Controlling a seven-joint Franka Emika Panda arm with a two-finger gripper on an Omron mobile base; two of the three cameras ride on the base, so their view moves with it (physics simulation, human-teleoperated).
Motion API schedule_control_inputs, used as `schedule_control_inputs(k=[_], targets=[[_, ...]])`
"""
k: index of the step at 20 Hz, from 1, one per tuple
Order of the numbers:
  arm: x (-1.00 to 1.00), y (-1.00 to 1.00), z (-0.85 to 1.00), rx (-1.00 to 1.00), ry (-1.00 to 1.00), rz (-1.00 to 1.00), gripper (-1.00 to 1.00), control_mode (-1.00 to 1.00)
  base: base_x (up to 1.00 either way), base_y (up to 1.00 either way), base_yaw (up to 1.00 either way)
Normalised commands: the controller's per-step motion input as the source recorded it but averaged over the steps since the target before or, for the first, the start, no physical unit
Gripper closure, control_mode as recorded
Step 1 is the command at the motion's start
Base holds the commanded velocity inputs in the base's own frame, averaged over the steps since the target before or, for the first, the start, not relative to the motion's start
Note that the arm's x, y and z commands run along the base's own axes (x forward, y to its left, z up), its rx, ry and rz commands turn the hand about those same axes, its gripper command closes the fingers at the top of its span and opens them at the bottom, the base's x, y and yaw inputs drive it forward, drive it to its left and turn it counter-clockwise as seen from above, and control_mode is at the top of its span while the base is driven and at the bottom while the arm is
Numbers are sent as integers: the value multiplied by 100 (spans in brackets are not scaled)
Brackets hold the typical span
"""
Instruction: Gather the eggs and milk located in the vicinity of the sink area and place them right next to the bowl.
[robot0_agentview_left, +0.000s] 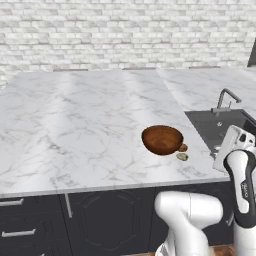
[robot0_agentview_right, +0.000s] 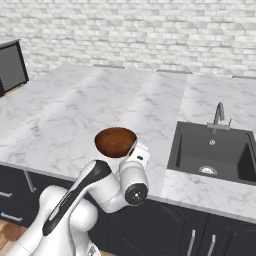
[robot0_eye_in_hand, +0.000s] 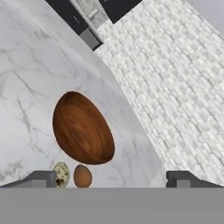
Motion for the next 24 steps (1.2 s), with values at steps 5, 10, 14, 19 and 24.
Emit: schedule_control_inputs(k=[5, 10, 14, 19, 24], targets=[[0, 1, 0, 0, 0, 0, -100, 100, -1, 0, 0], [0, 0, 0, 0, 0, 0, -100, 100, -75, -30, 0], [0, 0, 0, 0, 0, 0, -100, 100, -96, -46, 0], [0, 0, 0, 0, 0, 0, -100, 100, -12, -81, 0], [0, 0, 0, 0, 0, 0, -100, 100, 7, -100, 0]])
